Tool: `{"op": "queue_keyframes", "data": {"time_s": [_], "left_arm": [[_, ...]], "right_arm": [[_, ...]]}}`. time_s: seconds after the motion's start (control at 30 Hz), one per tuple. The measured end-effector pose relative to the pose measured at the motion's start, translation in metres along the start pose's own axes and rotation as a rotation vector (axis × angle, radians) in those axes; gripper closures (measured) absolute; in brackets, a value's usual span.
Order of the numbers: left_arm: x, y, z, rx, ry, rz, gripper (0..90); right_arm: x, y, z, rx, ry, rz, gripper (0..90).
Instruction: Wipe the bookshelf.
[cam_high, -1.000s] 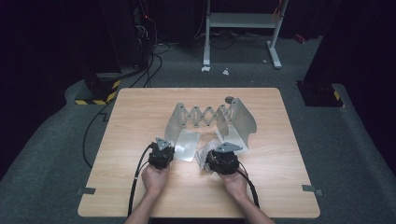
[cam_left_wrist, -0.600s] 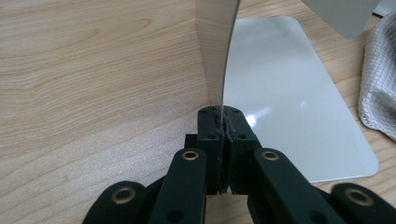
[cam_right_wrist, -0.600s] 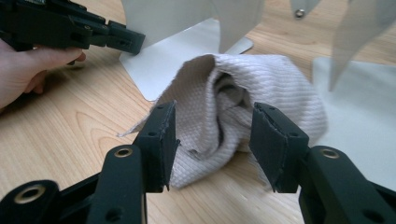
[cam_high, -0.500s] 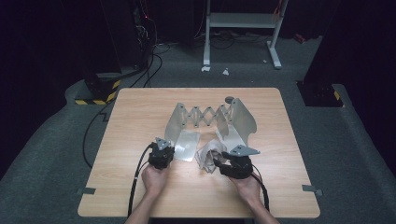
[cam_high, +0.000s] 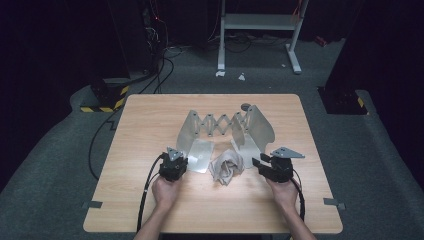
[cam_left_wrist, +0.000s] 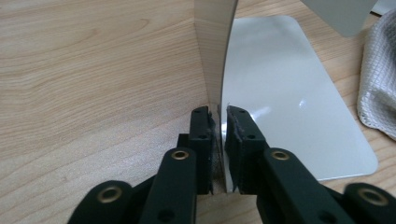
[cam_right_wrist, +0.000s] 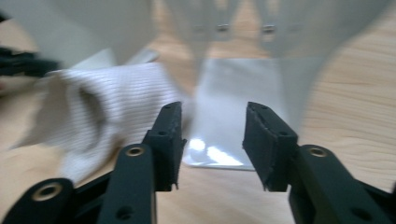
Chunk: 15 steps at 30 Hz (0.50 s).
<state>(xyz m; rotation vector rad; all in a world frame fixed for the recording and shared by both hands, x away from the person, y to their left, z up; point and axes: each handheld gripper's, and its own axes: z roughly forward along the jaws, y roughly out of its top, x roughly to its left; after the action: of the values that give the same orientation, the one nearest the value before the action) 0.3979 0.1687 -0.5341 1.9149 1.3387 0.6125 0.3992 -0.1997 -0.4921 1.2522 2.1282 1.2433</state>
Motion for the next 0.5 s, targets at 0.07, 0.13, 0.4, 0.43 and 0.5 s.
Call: {"op": "queue_keyframes", "data": {"time_s": [0.07, 0.13, 0.4, 0.43, 0.5], "left_arm": [[0.0, 0.0, 0.0, 0.0, -0.008, -0.005, 75.7], [0.002, 0.0, 0.0, 0.002, -0.01, -0.004, 71.9], [-0.002, -0.006, -0.009, 0.002, -0.047, -0.019, 52.4], [-0.004, -0.007, -0.011, 0.0, -0.054, -0.025, 49.9], [-0.005, -0.009, -0.015, -0.002, -0.061, -0.021, 48.8]], "right_arm": [[-0.008, 0.0, 0.002, -0.004, -0.044, 0.022, 61.6], [-0.014, 0.0, 0.005, -0.004, -0.085, 0.042, 64.0], [-0.024, 0.001, 0.023, 0.033, -0.156, 0.049, 66.0], [-0.027, 0.001, 0.028, 0.04, -0.167, 0.047, 67.1], [-0.028, 0.002, 0.031, 0.045, -0.168, 0.049, 67.5]]}}
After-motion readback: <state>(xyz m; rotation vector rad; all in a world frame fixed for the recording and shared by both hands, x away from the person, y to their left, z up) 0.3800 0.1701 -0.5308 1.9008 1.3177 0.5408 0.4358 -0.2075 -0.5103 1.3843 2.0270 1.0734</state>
